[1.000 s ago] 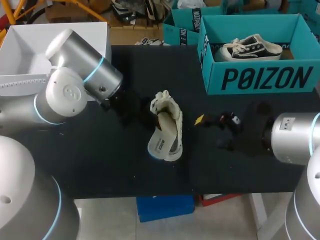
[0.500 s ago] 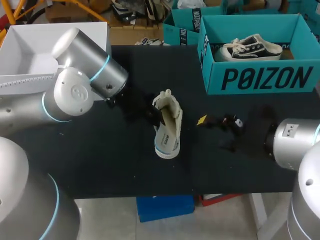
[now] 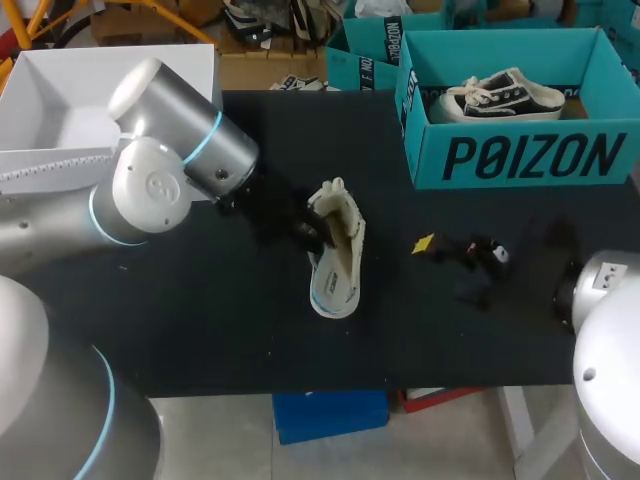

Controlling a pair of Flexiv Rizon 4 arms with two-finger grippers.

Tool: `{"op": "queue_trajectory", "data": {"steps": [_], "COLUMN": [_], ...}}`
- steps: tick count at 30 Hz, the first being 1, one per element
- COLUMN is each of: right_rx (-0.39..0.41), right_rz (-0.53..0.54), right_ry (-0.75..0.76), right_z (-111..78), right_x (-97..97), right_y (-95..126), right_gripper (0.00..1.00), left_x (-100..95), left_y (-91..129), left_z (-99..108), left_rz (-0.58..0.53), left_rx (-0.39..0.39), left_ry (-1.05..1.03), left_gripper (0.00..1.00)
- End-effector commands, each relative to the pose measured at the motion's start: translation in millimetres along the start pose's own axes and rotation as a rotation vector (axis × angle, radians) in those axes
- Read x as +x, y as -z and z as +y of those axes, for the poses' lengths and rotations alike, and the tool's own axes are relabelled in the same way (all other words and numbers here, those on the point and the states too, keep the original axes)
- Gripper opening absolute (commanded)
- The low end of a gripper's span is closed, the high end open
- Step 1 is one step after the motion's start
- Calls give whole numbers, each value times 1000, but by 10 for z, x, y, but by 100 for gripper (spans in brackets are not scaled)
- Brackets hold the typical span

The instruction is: Take the shoe out of the shoebox, open the shoe tongue, remove and reinsert the insole, then place the shoe into the shoebox

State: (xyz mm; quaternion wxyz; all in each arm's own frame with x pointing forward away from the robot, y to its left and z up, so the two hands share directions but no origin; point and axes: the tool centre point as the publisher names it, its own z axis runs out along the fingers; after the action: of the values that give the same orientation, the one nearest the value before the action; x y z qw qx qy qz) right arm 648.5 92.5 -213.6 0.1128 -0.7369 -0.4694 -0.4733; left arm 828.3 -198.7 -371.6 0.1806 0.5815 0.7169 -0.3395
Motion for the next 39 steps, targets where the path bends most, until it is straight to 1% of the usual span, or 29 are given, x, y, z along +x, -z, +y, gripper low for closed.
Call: {"op": "queue_trajectory", "data": {"steps": [1, 5, 11, 18, 20, 23, 24, 25, 27, 28, 29, 30, 31, 32, 33, 39], "right_rx": [127, 127, 127, 127, 127, 127, 127, 127, 127, 127, 127, 127, 127, 127, 127, 127], "right_rz": [-3, -3, -3, -3, -3, -3, -3, -3, -3, -3, -3, -3, -3, -3, -3, -3], "right_ry": [-7, -7, -7, -7, -7, -7, -7, -7, -7, -7, -7, -7, -7, -7, -7, -7], "right_z": [47, 47, 47, 47, 47, 47, 47, 47, 47, 47, 47, 47, 47, 47, 47, 47], "right_x": [-4, -4, -4, -4, -4, -4, -4, -4, -4, -4, -4, -4, -4, -4, -4, -4], "right_y": [257, 257, 257, 257, 257, 257, 257, 257, 257, 257, 257, 257, 257, 257, 257, 257], "right_gripper": [100, 100, 100, 100, 100, 100, 100, 100, 100, 100, 100, 100, 100, 100, 100, 100], "left_x": [1, -61, -146, -130, -136, -140, -134, -126, -96, -82, -71, -60, -50, -38, -33, 11], "left_y": [41, 100, 148, 127, 132, 140, 138, 137, 131, 133, 135, 139, 142, 144, 145, 129], "left_z": [-60, -103, -245, -398, -448, -509, -526, -548, -578, -587, -591, -594, -597, -606, -608, -634], "left_rz": [-22, -54, -85, -83, -84, -81, -76, -68, -44, -38, -32, -28, -22, -23, -20, -17], "left_rx": [-3, 6, 44, 86, 94, 110, 123, 135, 158, 166, 170, 172, 183, 187, 189, 225], "left_ry": [-3, -11, -32, -48, -54, -64, -68, -70, -70, -69, -69, -70, -66, -64, -66, -59], "left_gripper": [100, 100, 100, 100, 93, 86, 76, 65, 46, 41, 33, 29, 20, 5, 0, 0]}}
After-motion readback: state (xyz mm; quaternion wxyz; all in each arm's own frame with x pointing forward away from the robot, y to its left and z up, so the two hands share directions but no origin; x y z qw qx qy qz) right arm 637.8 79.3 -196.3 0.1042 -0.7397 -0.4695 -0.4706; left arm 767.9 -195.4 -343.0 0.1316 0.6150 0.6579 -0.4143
